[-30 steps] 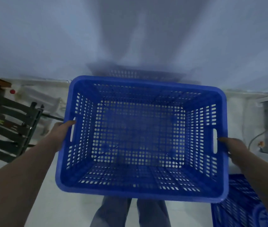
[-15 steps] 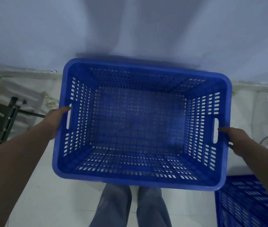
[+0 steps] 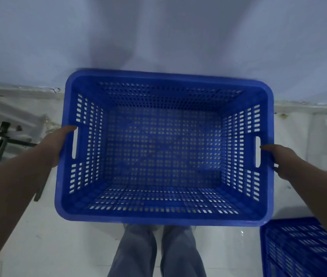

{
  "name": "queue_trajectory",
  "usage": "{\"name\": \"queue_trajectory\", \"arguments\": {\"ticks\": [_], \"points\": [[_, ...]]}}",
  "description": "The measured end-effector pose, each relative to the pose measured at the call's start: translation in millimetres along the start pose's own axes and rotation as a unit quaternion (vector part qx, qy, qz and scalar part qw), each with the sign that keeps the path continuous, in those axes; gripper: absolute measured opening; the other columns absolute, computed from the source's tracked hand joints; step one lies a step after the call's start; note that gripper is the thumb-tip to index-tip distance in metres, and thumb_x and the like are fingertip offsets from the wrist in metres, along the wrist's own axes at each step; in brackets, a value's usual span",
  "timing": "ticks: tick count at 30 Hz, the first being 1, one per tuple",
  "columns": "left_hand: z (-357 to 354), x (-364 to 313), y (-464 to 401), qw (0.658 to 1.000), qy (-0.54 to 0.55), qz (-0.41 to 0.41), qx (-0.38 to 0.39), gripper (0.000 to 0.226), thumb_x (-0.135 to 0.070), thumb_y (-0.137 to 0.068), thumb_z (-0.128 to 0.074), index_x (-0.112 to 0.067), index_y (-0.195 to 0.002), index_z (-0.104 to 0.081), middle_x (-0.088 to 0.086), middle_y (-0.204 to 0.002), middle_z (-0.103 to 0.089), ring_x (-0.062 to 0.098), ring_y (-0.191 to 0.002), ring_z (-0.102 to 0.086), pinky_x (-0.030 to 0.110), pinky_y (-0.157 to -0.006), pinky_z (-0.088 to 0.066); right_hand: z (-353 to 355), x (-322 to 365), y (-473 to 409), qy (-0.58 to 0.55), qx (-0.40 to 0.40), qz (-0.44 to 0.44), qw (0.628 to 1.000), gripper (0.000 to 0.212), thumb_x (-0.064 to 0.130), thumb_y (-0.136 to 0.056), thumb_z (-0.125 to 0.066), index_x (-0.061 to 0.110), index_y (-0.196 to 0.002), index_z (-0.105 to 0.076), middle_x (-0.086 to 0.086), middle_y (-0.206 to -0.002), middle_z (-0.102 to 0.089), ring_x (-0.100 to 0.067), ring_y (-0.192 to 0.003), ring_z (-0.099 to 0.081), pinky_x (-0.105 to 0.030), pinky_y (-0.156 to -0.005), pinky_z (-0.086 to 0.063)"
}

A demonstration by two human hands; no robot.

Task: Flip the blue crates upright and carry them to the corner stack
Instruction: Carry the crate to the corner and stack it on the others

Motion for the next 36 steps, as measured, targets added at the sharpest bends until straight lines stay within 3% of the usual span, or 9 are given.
{"name": "queue_trajectory", "arguments": {"ticks": [3, 7, 12, 18, 21, 24, 25, 28, 36], "points": [[-0.1, -2.0, 2.0, 1.0, -0.013, 0.005, 0.002, 0.042, -0.036, -0.091, -0.054, -0.013, -0.127, -0.053, 0.011, -0.134, -0.057, 0.027, -0.085, -0.057, 0.043, -0.087, -0.041, -0.4, 0.8, -2.8, 0.008, 0.0, 0.004, 1.0, 0.047, 0.013, -0.091, -0.057, 0.0, -0.134, -0.045, -0.015, -0.115, -0.054, -0.024, -0.072, -0.053, -0.04, -0.081, -0.041], [0.3, -2.0, 3.0, 1.0, -0.027, -0.005, 0.001, 0.031, -0.032, -0.093, -0.054, -0.013, -0.116, -0.052, 0.015, -0.135, -0.057, 0.021, -0.07, -0.054, 0.041, -0.086, -0.041, 0.1, -2.7, -9.9, 0.018, -0.011, 0.01, 1.0, 0.047, 0.014, -0.09, -0.058, 0.0, -0.133, -0.046, -0.019, -0.133, -0.054, -0.031, -0.094, -0.051, -0.043, -0.082, -0.042], [-3.1, -2.7, 1.1, 0.998, -0.056, -0.014, 0.011, 0.051, -0.033, -0.092, -0.054, -0.009, -0.136, -0.047, 0.013, -0.128, -0.058, 0.026, -0.077, -0.058, 0.042, -0.087, -0.042, -4.1, -9.5, -18.3, 0.025, -0.014, 0.01, 1.0, 0.052, 0.014, -0.087, -0.061, 0.001, -0.135, -0.045, -0.021, -0.131, -0.055, -0.042, -0.109, -0.057, -0.053, -0.092, -0.048], [-1.6, -6.9, 13.4, 0.984, -0.165, -0.062, -0.009, 0.062, -0.022, -0.091, -0.059, -0.009, -0.146, -0.033, 0.016, -0.139, -0.051, 0.041, -0.117, -0.055, 0.051, -0.097, -0.044, -7.0, -9.3, -8.4, 0.108, -0.013, 0.031, 0.994, 0.042, 0.013, -0.087, -0.059, -0.005, -0.123, -0.048, -0.027, -0.117, -0.059, -0.046, -0.105, -0.058, -0.055, -0.094, -0.048], [-3.4, -16.2, 46.3, 0.927, -0.354, -0.12, 0.005, 0.056, -0.022, -0.093, -0.054, -0.004, -0.143, -0.036, 0.022, -0.135, -0.053, 0.035, -0.1, -0.057, 0.045, -0.09, -0.048, -11.9, 3.4, 28.1, 0.2, 0.004, 0.062, 0.978, 0.028, 0.011, -0.09, -0.054, -0.009, -0.111, -0.053, -0.02, -0.081, -0.054, -0.032, -0.076, -0.053, -0.039, -0.073, -0.043], [-20.2, -46.6, 112.8, 0.848, -0.489, -0.2, 0.048, 0.056, -0.025, -0.097, -0.045, -0.009, -0.148, -0.029, 0.017, -0.142, -0.049, 0.033, -0.111, -0.056, 0.039, -0.094, -0.046, -21.6, 27.1, 96.0, 0.309, 0.051, 0.105, 0.944, 0.018, 0.013, -0.094, -0.05, -0.001, -0.083, -0.052, -0.015, -0.084, -0.051, -0.024, -0.066, -0.047, -0.03, -0.068, -0.038], [-27.2, -59.1, 139.2, 0.823, -0.518, -0.224, 0.063, 0.057, -0.026, -0.098, -0.044, -0.012, -0.15, -0.027, 0.015, -0.146, -0.046, 0.032, -0.12, -0.054, 0.038, -0.096, -0.045, -24.2, 35.9, 124.4, 0.333, 0.062, 0.127, 0.932, 0.017, 0.014, -0.095, -0.047, -0.002, -0.091, -0.053, -0.015, -0.088, -0.051, -0.023, -0.066, -0.047, -0.029, -0.065, -0.037], [-44.0, -98.9, 227.1, 0.763, -0.559, -0.308, 0.099, 0.06, -0.031, -0.099, -0.04, -0.014, -0.153, -0.02, 0.008, -0.155, -0.034, 0.027, -0.136, -0.042, 0.036, -0.104, -0.04, -27.8, 54.8, 220.9, 0.338, 0.108, 0.193, 0.915, 0.047, 0.016, -0.097, -0.045, -0.001, -0.14, -0.036, -0.019, -0.121, -0.054, -0.03, -0.096, -0.059, -0.035, -0.074, -0.05], [-18.9, -165.9, 458.6, 0.637, -0.56, -0.522, 0.095, 0.05, -0.034, -0.094, -0.041, -0.013, -0.139, -0.041, 0.009, -0.14, -0.05, 0.026, -0.124, -0.05, 0.035, -0.102, -0.043, 69.1, 95.3, 420.7, 0.335, 0.023, 0.331, 0.882, 0.063, 0.025, -0.092, -0.044, 0.014, -0.151, -0.022, -0.005, -0.158, -0.025, -0.023, -0.142, -0.031, -0.037, -0.113, -0.031]]}}
Point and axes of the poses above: each hand's wrist, its own y-axis away from the middle knuckle, its own z-axis out of the back of the hand, x = y × z, the point moved 6 cm from there along -y, towards the middle knuckle
